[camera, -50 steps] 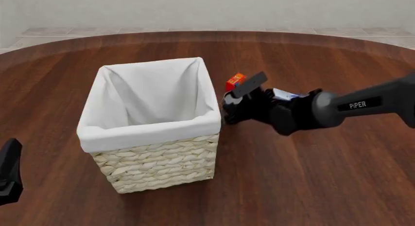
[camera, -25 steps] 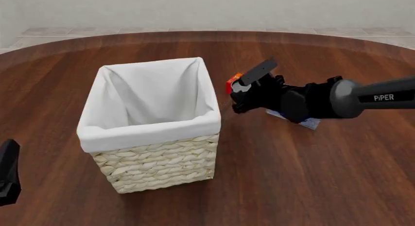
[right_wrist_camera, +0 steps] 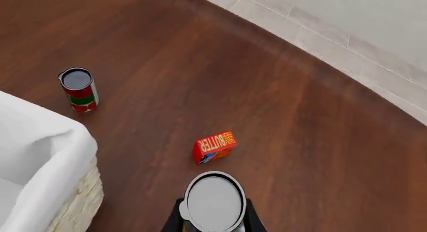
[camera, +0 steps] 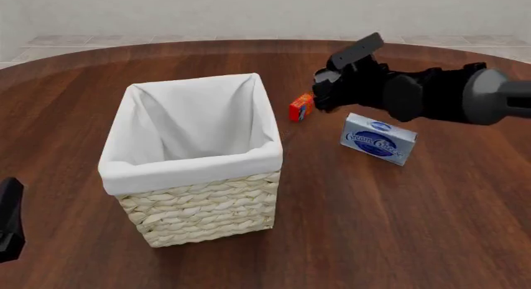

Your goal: Pick up the alphabet soup and put it in the basket.

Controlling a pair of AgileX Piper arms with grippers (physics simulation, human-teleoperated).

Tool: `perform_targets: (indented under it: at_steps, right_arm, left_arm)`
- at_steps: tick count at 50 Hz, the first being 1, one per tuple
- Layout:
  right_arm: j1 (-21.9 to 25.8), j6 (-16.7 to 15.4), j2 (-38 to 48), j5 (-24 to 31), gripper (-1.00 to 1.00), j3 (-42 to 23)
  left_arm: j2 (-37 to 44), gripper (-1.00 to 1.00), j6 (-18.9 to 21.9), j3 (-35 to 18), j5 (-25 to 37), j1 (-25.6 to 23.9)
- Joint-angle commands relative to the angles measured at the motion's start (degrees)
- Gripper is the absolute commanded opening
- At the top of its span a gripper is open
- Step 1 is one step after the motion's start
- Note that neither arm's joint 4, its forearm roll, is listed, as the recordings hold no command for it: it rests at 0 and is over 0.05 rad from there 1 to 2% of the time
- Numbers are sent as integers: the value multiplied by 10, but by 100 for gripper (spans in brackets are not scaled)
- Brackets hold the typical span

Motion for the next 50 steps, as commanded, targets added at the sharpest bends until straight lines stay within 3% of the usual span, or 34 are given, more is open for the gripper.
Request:
perform_targets:
  at_steps: [1,12,36,50]
  right_arm:
    - [-43,47,-8,67,-100,-70]
    - [-51,73,-21,137,-100,-124]
    - [-48,56,-52,231,-100,-209]
    - [6,49,-49,256,-100,-242]
  left_arm:
    - [-2,100,-2,-5,3,1]
    - [-2,100,-4,-9,6,0]
    - [-1,100,-7,-16,12,1]
    - [-2,100,-8,-13,11,-3]
